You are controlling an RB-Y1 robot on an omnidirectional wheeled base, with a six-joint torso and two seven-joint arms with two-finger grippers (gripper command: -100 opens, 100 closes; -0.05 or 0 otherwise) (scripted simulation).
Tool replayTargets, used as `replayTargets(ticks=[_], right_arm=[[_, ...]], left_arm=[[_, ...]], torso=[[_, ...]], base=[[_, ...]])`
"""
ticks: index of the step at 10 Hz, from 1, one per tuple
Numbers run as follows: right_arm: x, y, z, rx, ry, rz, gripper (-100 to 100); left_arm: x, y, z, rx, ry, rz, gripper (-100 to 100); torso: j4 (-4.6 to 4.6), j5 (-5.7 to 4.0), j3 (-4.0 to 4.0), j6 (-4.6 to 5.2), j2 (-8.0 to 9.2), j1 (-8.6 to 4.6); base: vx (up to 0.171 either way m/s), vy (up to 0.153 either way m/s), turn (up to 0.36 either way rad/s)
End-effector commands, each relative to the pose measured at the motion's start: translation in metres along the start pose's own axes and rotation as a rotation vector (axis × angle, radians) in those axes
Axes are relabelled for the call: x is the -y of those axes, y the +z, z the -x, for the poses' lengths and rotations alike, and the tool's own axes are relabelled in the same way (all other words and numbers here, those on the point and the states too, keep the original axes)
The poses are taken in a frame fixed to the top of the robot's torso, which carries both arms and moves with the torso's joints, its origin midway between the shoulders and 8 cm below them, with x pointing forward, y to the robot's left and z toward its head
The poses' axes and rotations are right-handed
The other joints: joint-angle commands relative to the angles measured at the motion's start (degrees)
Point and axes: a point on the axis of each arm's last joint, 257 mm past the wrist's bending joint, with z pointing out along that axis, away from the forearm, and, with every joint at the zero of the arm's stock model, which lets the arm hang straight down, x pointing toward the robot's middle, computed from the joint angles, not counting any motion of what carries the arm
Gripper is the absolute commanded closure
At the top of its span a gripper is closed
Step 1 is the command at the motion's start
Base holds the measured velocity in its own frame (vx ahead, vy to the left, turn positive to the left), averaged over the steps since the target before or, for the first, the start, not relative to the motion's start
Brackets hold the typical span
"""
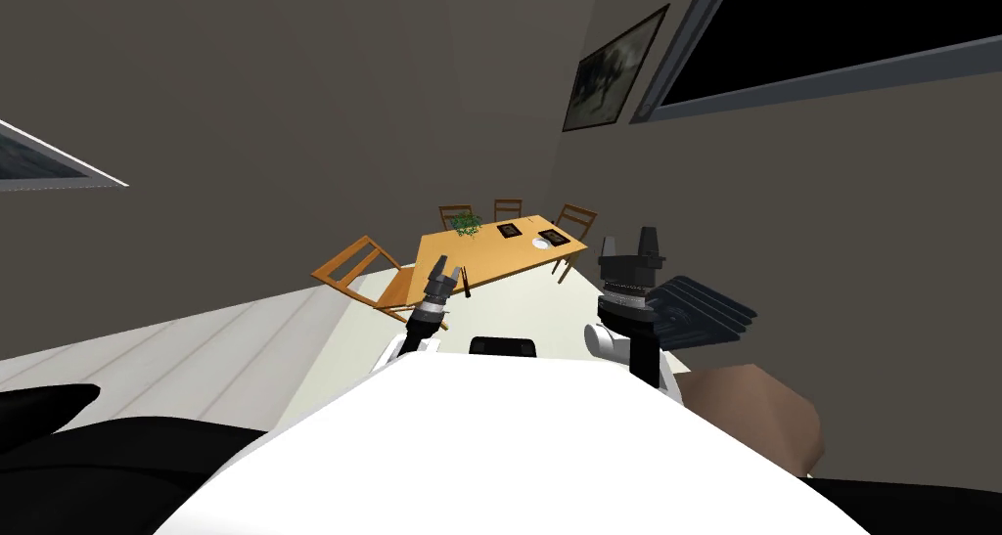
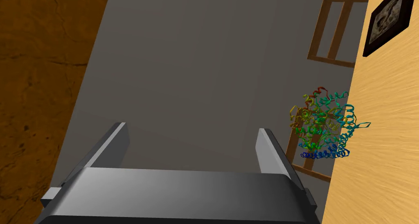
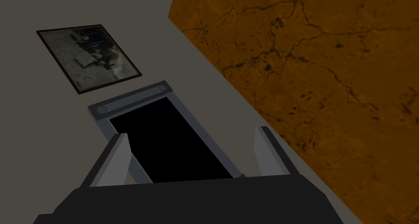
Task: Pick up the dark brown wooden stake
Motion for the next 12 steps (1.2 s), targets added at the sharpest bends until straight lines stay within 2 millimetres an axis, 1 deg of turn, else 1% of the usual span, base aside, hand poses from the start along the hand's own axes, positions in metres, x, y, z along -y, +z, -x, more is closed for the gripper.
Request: replayTargets(ticks=[1, 2, 3, 4, 5, 7, 8, 12], right_arm=[[0.0, 0.0, 0.0, 0.0, 0.0, 0.0, 0], [0.0, 0.0, 0.0, 0.0, 0.0, 0.0, 0], [0.0, 0.0, 0.0, 0.0, 0.0, 0.0, 0], [0.0, 0.0, 0.0, 0.0, 0.0, 0.0, 0], [0.0, 0.0, 0.0, 0.0, 0.0, 0.0, 0], [0.0, 0.0, 0.0, 0.0, 0.0, 0.0, 0], [0.0, 0.0, 0.0, 0.0, 0.0, 0.0, 0], [0.0, 0.0, 0.0, 0.0, 0.0, 0.0, 0]], left_arm=[[-0.029, -0.012, -0.012, -0.029, -0.041, 0.074, -100], [-0.054, -0.025, -0.023, -0.055, -0.064, 0.14, -100], [-0.054, -0.025, -0.023, -0.054, -0.079, 0.14, -100], [-0.079, -0.041, -0.034, -0.08, -0.105, 0.209, -100], [-0.079, -0.041, -0.034, -0.079, -0.112, 0.209, -100], [-0.124, -0.079, -0.057, -0.131, -0.157, 0.346, -100], [-0.128, -0.082, -0.056, -0.126, -0.177, 0.357, -100], [-0.128, -0.082, -0.056, -0.126, -0.177, 0.357, -100]], torso=[[0.0, 0.0, 0.0, 0.0, 0.0, 0.0], [-0.01, 0.0, -0.01, 0.03, 0.0, -0.05], [-0.01, -0.03, 0.01, 0.01, 0.02, -0.17], [-0.01, -0.02, -0.04, 0.01, -0.07, -0.03], [-0.04, 0.03, -0.11, 0.02, -0.2, 0.14], [-0.06, 0.05, -0.16, 0.03, -0.28, 0.21], [-0.08, 0.03, -0.19, 0.0, -0.31, 0.17], [-0.02, 0.07, -0.05, -0.01, -0.09, 0.34]], base=[[-0.032, -0.102, -0.137], [-0.029, -0.134, -0.221], [-0.003, -0.093, -0.082], [0.04, -0.032, -0.177], [0.03, -0.021, -0.101], [0.062, -0.046, -0.217], [0.037, -0.025, -0.122], [-0.002, 0.001, 0.005]])
